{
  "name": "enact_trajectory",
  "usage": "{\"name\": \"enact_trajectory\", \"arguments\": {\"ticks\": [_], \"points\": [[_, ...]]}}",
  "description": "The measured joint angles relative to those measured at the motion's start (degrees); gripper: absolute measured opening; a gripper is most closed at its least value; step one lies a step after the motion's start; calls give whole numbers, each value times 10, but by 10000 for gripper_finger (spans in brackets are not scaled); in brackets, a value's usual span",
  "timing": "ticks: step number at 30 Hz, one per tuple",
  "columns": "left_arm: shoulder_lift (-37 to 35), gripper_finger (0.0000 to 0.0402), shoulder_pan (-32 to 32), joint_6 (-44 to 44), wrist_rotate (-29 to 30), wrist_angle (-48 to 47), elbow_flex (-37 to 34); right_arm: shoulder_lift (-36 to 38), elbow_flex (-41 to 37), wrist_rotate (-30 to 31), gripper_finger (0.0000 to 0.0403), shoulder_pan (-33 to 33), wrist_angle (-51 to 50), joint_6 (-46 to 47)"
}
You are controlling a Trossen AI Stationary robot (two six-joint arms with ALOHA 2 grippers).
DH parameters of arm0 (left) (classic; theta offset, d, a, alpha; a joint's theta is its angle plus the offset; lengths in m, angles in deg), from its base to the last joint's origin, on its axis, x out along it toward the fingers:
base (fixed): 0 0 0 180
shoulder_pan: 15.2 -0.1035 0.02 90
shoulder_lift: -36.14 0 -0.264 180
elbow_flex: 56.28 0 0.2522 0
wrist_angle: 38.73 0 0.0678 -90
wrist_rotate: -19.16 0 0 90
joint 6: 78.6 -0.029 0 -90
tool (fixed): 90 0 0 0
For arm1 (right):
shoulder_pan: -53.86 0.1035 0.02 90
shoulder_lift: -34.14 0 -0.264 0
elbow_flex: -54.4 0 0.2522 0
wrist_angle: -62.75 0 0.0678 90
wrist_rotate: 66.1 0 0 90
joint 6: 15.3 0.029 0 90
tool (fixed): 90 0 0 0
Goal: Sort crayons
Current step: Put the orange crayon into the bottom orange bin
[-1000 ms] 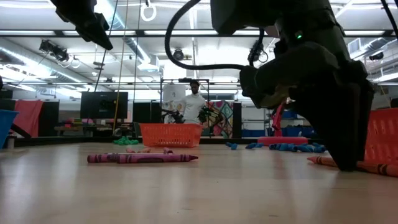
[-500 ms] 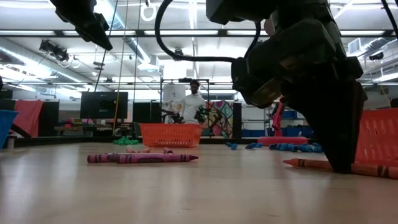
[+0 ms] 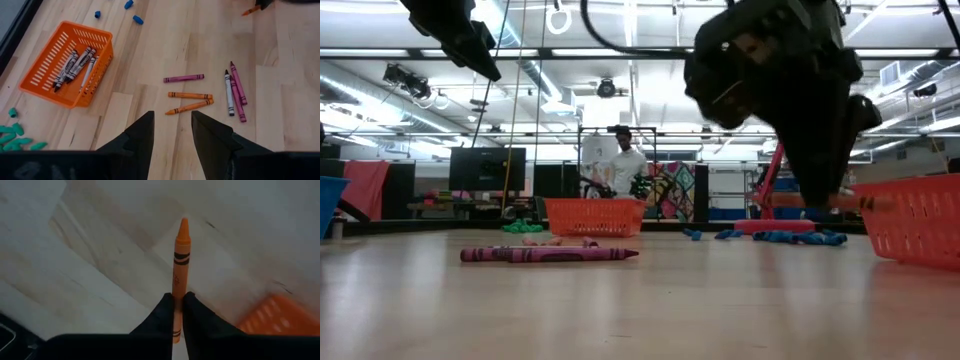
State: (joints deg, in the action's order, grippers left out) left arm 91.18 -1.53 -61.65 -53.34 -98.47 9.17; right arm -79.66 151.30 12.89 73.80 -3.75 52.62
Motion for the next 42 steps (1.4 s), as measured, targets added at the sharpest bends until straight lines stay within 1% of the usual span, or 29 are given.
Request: {"name": "enact_trajectory", "arguments": {"ticks": [4,9,13,18,20,23,26,29,33,37,42], "points": [[0,142,0,2,0,0,0,36,0,9,28,1,-39,9],[0,142,0,4,0,0,0,90,-6,57,29,31,-118,33],[0,142,0,4,0,0,0,131,-55,54,30,53,-130,47],[0,142,0,4,0,0,0,185,-138,24,33,73,-88,127],[0,142,0,4,0,0,0,202,-166,13,44,77,-68,149],[0,142,0,4,0,0,0,219,-191,-5,74,78,-47,167],[0,142,0,4,0,0,0,230,-191,-19,103,72,-45,170],[0,142,0,4,0,1,0,240,-176,-15,116,58,-45,171],[0,142,0,20,0,19,0,241,-138,48,115,37,-42,170],[5,142,0,53,0,52,0,241,-107,139,114,13,-14,174],[14,142,0,164,-1,90,0,240,-102,267,114,-12,76,157]]}}
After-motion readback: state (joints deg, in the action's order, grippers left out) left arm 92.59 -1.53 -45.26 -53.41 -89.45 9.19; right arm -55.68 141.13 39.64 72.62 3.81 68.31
